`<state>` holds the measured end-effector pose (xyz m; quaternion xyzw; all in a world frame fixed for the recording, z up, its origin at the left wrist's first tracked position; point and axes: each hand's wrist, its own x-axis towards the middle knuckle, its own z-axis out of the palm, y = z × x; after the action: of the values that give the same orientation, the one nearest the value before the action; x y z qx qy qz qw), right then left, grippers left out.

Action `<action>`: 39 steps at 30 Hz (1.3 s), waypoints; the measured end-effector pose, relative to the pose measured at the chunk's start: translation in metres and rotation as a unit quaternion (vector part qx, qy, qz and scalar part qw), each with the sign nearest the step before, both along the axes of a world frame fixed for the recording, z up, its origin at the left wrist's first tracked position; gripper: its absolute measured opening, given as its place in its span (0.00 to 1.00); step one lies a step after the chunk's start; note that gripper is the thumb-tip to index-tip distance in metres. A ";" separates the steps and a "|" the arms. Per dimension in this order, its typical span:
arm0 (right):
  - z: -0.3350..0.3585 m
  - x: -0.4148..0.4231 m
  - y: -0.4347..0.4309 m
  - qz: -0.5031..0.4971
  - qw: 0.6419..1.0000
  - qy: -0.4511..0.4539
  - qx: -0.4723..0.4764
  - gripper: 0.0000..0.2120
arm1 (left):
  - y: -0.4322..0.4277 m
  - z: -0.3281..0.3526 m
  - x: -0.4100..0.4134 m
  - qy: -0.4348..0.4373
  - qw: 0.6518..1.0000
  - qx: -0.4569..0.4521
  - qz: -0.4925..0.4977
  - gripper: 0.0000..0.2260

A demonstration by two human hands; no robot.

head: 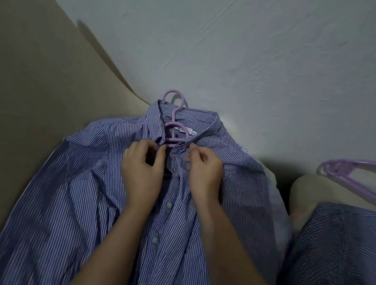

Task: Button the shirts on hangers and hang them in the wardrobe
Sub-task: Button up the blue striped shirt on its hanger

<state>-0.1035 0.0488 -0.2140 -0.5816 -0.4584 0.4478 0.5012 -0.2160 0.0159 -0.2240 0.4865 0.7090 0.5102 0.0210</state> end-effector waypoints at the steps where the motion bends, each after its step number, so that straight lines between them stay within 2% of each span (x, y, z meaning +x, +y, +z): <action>1: -0.002 -0.001 0.001 -0.004 1.000 -0.010 0.000 0.14 | 0.000 -0.005 0.000 -0.014 1.000 0.004 -0.004 0.05; 3: -0.008 -0.005 0.008 -0.024 1.000 -0.001 -0.003 0.10 | 0.004 -0.011 0.000 -0.051 0.998 0.023 -0.011 0.03; 4: -0.010 -0.008 0.010 -0.039 0.999 0.031 -0.007 0.07 | 0.007 -0.012 0.000 -0.074 0.997 0.034 -0.011 0.03; 7: -0.007 -0.012 0.019 -0.067 0.988 0.138 -0.020 0.08 | 0.020 -0.012 0.000 -0.146 0.986 0.075 0.002 0.07; 9: -0.007 -0.012 0.022 -0.060 0.985 0.163 -0.001 0.05 | 0.030 -0.014 -0.003 -0.190 0.977 0.093 0.013 0.09; 12: -0.009 -0.014 0.019 -0.055 0.993 0.093 0.047 0.12 | 0.039 -0.015 -0.005 -0.207 0.971 0.116 0.007 0.12; 14: -0.007 -0.017 0.017 -0.030 0.993 0.084 0.073 0.15 | 0.042 -0.012 -0.006 -0.193 0.972 0.135 0.000 0.12; 16: -0.004 -0.017 0.018 -0.004 0.988 0.113 0.104 0.13 | 0.043 -0.008 -0.010 -0.190 0.972 0.139 -0.014 0.09; 18: -0.003 -0.015 0.021 0.012 0.984 0.114 0.136 0.06 | 0.042 -0.003 -0.017 -0.205 0.968 0.140 -0.027 0.06; 22: -0.013 -0.016 0.026 -0.021 0.984 0.001 0.175 0.03 | 0.041 0.005 -0.025 -0.297 0.945 0.131 -0.046 0.10; 24: -0.016 -0.019 0.028 -0.041 0.980 -0.043 0.191 0.04 | 0.040 0.008 -0.027 -0.313 0.941 0.112 -0.060 0.10; 29: -0.016 -0.022 0.029 -0.063 0.966 -0.103 0.228 0.08 | 0.033 0.008 -0.031 -0.285 0.954 0.040 -0.081 0.12; 32: -0.019 -0.022 0.032 -0.073 0.961 -0.123 0.235 0.09 | 0.030 0.010 -0.029 -0.244 0.964 0.015 -0.104 0.08; 34: -0.019 -0.022 0.035 -0.075 0.960 -0.129 0.237 0.10 | 0.032 0.013 -0.028 -0.222 0.968 0.041 -0.107 0.09; 36: -0.020 -0.021 0.037 -0.077 0.960 -0.133 0.236 0.11 | 0.034 0.016 -0.027 -0.236 0.963 0.094 -0.087 0.10; 39: -0.021 -0.019 0.040 -0.070 0.966 -0.110 0.223 0.07 | 0.039 0.016 -0.030 -0.333 0.931 0.143 -0.034 0.08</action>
<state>-0.1227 0.0887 -0.2351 -0.5314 -0.5570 0.2308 0.5950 -0.2458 0.0547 -0.2078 0.3103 0.5640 0.7376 0.2038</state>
